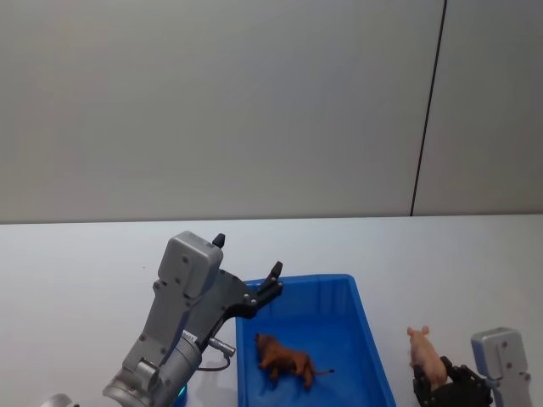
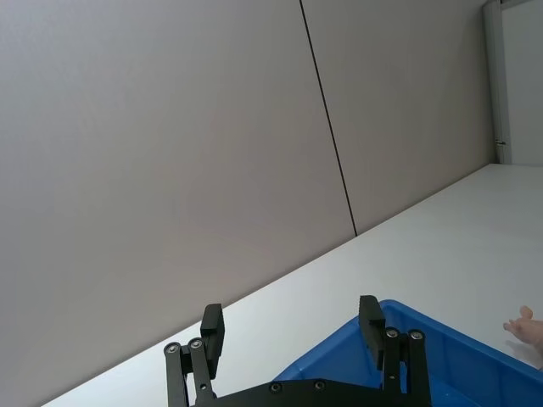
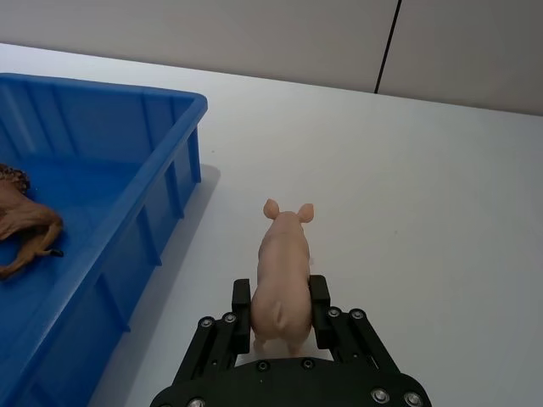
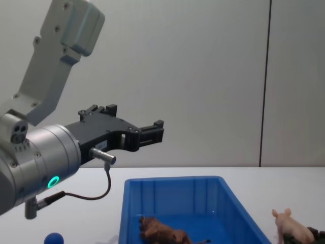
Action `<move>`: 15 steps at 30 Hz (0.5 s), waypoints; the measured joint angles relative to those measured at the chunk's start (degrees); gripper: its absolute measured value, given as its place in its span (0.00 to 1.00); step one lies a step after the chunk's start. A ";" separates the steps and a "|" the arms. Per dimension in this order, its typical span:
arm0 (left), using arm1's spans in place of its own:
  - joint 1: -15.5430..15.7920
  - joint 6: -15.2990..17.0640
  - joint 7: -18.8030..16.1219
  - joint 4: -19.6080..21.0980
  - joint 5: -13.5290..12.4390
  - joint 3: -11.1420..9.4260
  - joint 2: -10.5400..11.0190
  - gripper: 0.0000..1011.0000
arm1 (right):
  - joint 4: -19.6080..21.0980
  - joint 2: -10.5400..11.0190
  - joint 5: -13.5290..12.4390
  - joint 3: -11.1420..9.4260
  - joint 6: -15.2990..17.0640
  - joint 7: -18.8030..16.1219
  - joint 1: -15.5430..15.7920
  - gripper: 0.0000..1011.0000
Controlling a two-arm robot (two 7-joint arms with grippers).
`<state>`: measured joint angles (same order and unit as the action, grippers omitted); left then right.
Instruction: Pick up the two dolls from the table and place them into the box.
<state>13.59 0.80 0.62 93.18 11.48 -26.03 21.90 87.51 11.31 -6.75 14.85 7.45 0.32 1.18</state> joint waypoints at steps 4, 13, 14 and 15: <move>0.00 0.00 0.00 0.00 0.00 0.00 0.00 0.99 | 0.00 -0.09 0.75 0.01 -0.67 0.40 -0.04 0.38; 0.00 0.00 0.00 0.00 0.00 0.00 0.00 0.99 | 1.71 -0.11 2.12 -0.10 -2.56 0.70 -0.01 0.38; 0.00 0.00 0.00 0.00 0.00 0.00 0.00 0.99 | 2.27 -0.09 2.35 -0.13 -3.01 0.63 -0.01 0.38; 0.00 0.00 0.00 0.00 0.00 0.00 0.00 0.99 | 2.48 -0.09 2.44 -0.14 -3.21 0.55 -0.01 0.38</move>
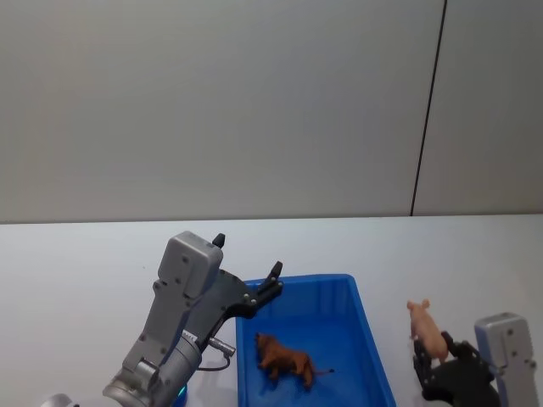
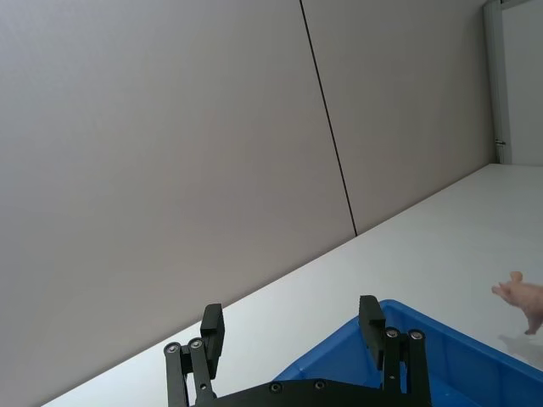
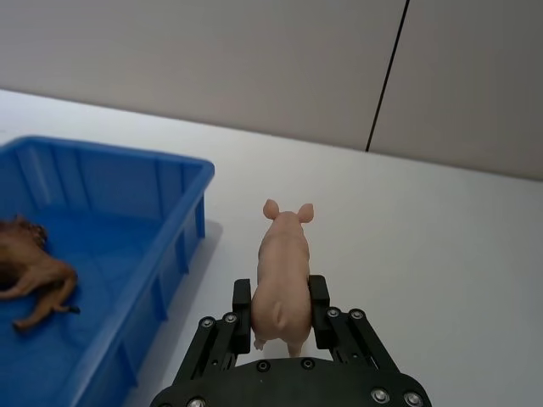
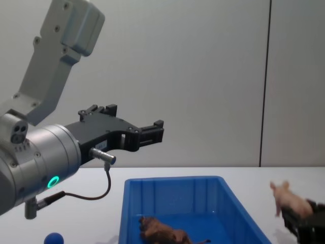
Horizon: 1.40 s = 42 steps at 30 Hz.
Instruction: Pick up the two dolls from the table and place them into the box.
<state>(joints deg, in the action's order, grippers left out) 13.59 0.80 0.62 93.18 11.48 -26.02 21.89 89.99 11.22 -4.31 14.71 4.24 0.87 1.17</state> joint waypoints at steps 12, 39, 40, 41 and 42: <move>0.00 0.00 0.00 0.00 0.00 0.00 0.00 0.99 | 3.01 -0.46 -0.63 0.12 -2.96 -5.03 -1.38 0.38; 0.00 0.00 0.00 0.00 0.00 0.00 0.00 0.99 | 0.01 -4.05 -4.87 1.79 -3.34 -15.09 -6.33 0.82; 0.00 0.00 0.00 0.00 0.00 0.00 0.00 0.99 | -0.03 -4.07 -4.87 1.79 -3.32 -14.81 -6.36 0.86; 0.00 0.00 0.00 0.00 0.00 0.00 0.00 0.99 | -0.05 -4.08 -4.87 1.79 -3.32 -14.58 -6.36 0.88; 0.00 0.00 0.00 0.00 0.00 0.00 0.00 0.99 | -0.08 -4.09 -4.82 1.77 -3.31 -13.97 -6.36 0.89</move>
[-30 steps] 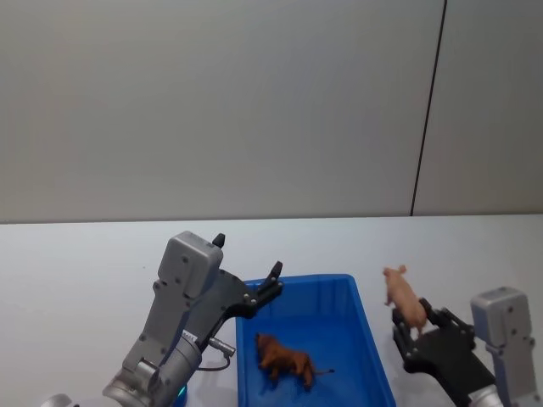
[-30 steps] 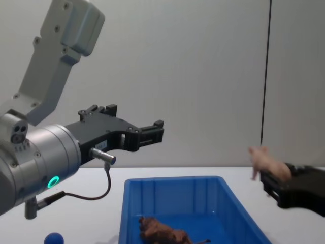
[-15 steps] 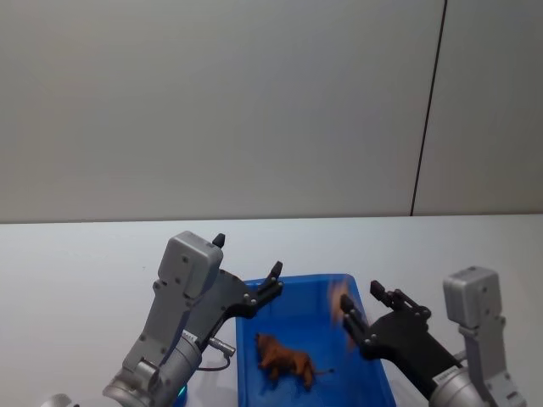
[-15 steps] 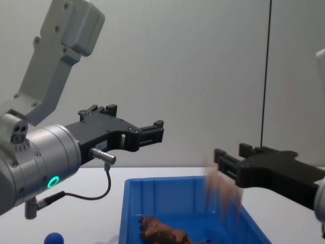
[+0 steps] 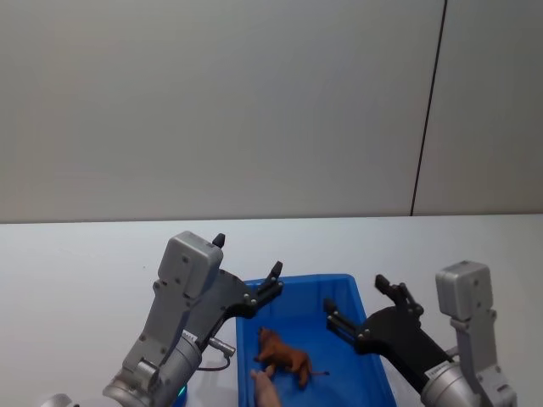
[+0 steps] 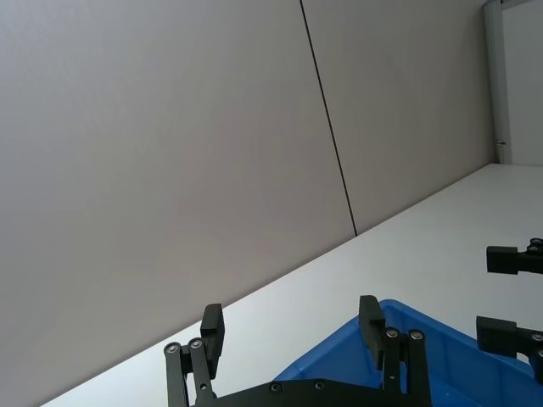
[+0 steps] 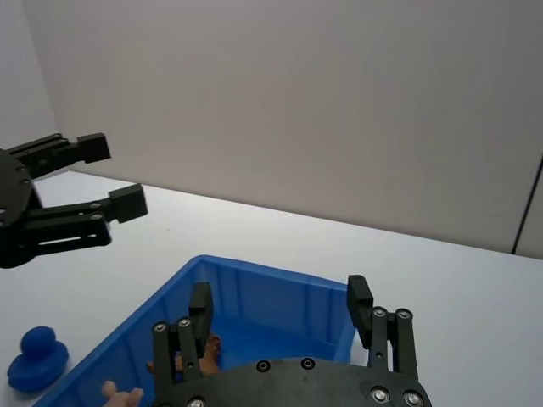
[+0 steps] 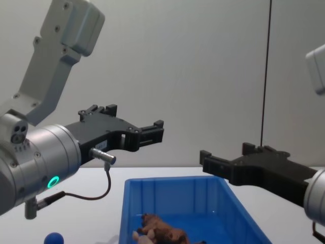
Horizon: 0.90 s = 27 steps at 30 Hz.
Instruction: Pick up the two dolls from the table and place them into the box.
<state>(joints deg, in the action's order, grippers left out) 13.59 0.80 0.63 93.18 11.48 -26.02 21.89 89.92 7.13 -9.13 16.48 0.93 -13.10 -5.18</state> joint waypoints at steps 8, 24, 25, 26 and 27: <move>0.00 0.00 0.00 0.00 0.00 0.00 0.00 0.99 | 0.58 0.33 0.79 -0.38 -0.11 3.94 0.89 0.99; 0.00 0.00 0.00 0.00 0.00 0.00 0.00 0.99 | 3.85 2.76 1.24 -2.28 -0.45 12.40 4.79 0.99; 0.00 0.00 0.00 0.00 0.00 0.00 -0.01 0.99 | 3.97 2.84 1.24 -2.35 -0.45 12.64 4.92 0.99; 0.00 0.00 0.00 0.00 0.00 0.00 0.00 0.99 | 4.14 2.99 1.24 -2.45 -0.46 13.09 5.15 0.99; -0.01 0.00 0.00 0.00 -0.01 0.01 -0.01 0.99 | 4.22 3.05 1.24 -2.49 -0.47 13.24 5.24 0.99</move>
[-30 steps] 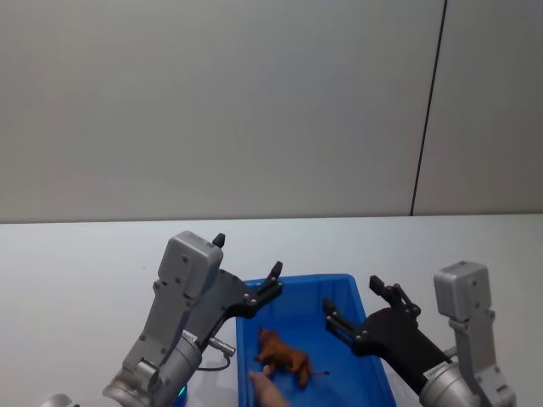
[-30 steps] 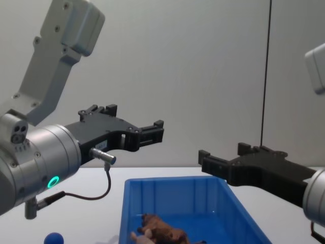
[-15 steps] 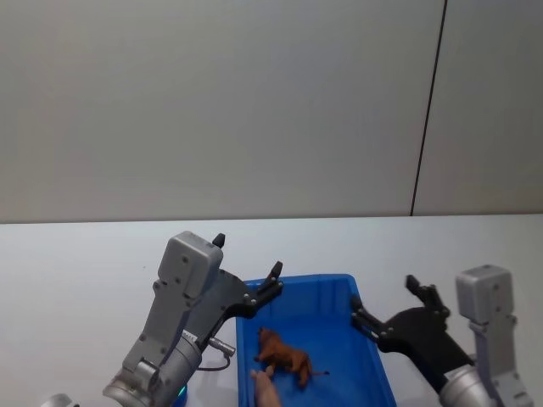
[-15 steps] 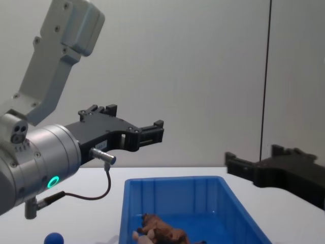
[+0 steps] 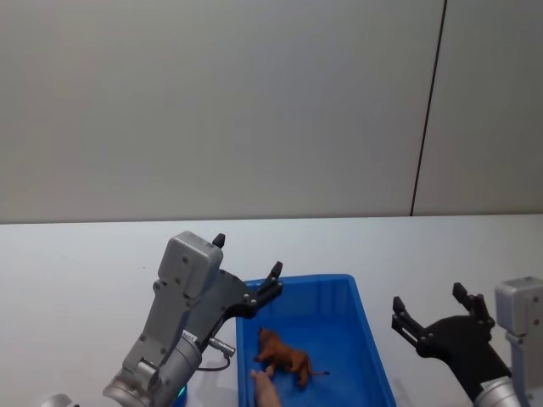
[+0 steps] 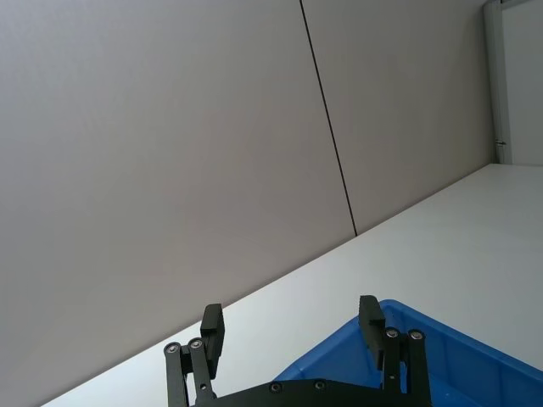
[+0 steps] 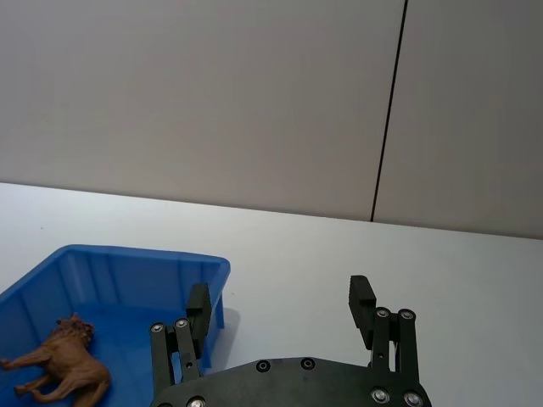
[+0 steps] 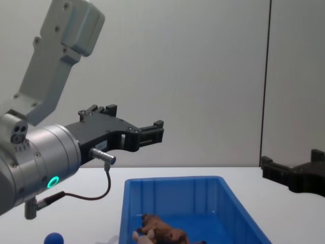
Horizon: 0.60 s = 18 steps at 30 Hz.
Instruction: Pick up the two dolls from the table and place them into the box.
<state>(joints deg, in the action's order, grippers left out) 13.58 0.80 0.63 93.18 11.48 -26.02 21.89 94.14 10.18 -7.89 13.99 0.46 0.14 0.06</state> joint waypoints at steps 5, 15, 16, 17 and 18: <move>-0.19 0.58 -0.27 0.22 -0.01 0.15 0.12 0.99 | 0.41 0.33 -0.01 -0.24 -0.03 0.93 0.54 0.99; -1.14 4.72 -1.80 1.92 1.18 0.96 1.10 0.99 | 0.93 0.75 -0.05 -0.57 -0.09 2.14 1.22 0.99; -1.24 5.12 -1.93 2.07 1.33 1.04 1.19 0.99 | 0.96 0.77 -0.05 -0.58 -0.10 2.21 1.24 0.99; -1.35 5.53 -2.07 2.23 1.52 1.11 1.29 0.99 | 0.99 0.79 -0.06 -0.60 -0.10 2.27 1.27 0.99; -1.49 5.89 -2.19 2.43 1.67 1.22 1.42 0.99 | 1.02 0.80 -0.06 -0.61 -0.10 2.32 1.30 0.99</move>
<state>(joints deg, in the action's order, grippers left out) 12.08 6.69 -1.56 95.61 13.15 -24.79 23.31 95.15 10.98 -7.95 13.38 0.36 2.45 1.36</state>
